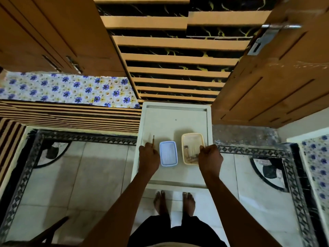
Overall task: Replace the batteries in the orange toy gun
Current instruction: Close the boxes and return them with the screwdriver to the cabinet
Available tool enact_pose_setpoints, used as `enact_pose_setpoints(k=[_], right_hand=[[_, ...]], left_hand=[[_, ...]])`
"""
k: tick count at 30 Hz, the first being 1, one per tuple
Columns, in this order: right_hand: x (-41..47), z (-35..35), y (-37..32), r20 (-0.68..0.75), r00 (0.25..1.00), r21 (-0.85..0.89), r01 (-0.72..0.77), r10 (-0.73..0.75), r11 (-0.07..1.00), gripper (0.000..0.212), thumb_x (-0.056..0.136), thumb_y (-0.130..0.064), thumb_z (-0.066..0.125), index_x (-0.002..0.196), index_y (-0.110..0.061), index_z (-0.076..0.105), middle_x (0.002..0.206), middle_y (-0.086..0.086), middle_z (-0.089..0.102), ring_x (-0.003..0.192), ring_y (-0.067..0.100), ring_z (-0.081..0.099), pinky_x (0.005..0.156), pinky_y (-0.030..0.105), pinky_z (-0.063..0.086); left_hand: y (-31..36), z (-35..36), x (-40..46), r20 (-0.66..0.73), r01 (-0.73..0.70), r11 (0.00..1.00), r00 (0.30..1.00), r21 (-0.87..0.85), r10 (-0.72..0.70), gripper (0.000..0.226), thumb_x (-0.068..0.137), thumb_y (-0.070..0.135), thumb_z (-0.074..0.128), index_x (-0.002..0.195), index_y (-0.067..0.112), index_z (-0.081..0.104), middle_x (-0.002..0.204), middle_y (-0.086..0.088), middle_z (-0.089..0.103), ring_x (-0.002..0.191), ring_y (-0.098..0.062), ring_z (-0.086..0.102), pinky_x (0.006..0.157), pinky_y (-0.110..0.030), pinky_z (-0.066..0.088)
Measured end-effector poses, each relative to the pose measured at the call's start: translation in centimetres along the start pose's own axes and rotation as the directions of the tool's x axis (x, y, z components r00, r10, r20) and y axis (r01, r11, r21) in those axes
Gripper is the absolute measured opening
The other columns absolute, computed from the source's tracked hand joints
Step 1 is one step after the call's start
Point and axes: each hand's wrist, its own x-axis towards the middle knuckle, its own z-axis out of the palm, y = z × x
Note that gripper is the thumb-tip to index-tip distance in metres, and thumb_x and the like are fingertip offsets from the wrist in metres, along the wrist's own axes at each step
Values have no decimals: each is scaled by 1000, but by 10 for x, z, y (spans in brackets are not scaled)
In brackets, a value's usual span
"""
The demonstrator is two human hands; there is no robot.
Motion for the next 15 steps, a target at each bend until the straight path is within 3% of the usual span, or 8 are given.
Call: enact_pose_setpoints(k=[4, 9, 15], right_hand=[[4, -4, 8, 31, 999, -83, 36, -34, 996, 40, 101, -27, 64, 74, 1, 73, 75, 18, 73, 78, 37, 71, 70, 29, 41], [4, -6, 21, 42, 995, -59, 93, -91, 994, 44, 101, -34, 65, 69, -4, 71, 70, 14, 72, 73, 34, 68, 74, 37, 53], [-18, -6, 49, -100, 982, 27, 162, -158, 986, 45, 102, -43, 58, 73, -8, 61, 73, 9, 65, 78, 31, 62, 71, 37, 46]], left_hand=[[-1, -2, -9, -56, 1, 989, 998, 150, 7, 16, 96, 6, 53, 106, -1, 64, 107, -21, 59, 99, -35, 61, 70, -28, 35], [-2, 4, -16, -97, -60, 937, 990, 343, 99, 19, 97, 25, 58, 103, 8, 66, 104, -10, 63, 102, -32, 65, 72, -42, 53], [-18, 8, -13, -144, -134, 977, 977, 167, 158, 23, 93, 28, 65, 94, 5, 63, 98, -14, 62, 97, -34, 63, 66, -36, 43]])
